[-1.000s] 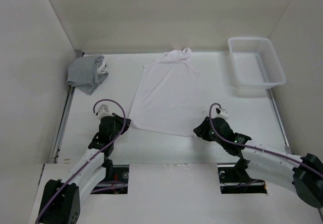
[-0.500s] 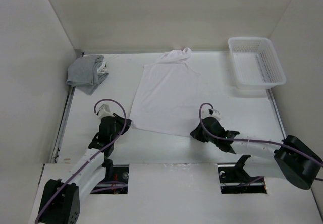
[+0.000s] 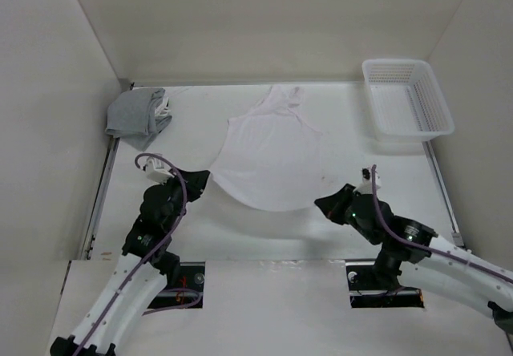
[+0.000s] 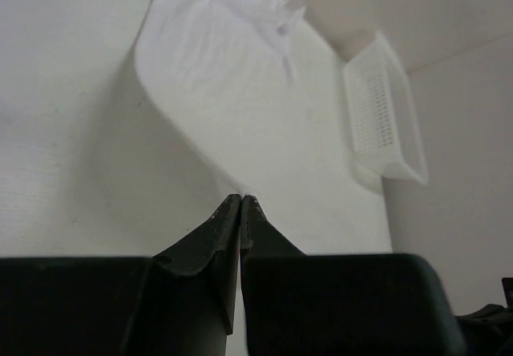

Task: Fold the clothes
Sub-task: Flatten the tank top out

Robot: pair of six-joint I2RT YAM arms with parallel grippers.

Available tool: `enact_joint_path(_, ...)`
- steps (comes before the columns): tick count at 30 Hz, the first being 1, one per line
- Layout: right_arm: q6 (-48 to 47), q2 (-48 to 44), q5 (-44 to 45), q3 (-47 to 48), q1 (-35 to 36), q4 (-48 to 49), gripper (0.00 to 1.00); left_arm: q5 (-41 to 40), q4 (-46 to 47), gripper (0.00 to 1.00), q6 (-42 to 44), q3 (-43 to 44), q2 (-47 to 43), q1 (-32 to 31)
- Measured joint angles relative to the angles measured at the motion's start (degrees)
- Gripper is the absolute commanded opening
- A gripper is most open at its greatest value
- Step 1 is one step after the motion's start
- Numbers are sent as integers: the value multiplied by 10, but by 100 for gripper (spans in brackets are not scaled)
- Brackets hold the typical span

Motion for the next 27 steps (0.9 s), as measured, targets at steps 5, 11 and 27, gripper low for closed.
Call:
enact_joint_path(5, 1, -53, 63, 85, 68, -118, 1, -25, -51, 0, 12, 75, -58, -20)
enact_joint_path(11, -82, -7, 200, 294, 189, -190, 0, -45, -64, 0, 29, 208, -26, -29)
enact_joint_path(27, -366, 293, -45, 575, -282, 58, 0, -43, 136, 0, 28, 487, 341, 93)
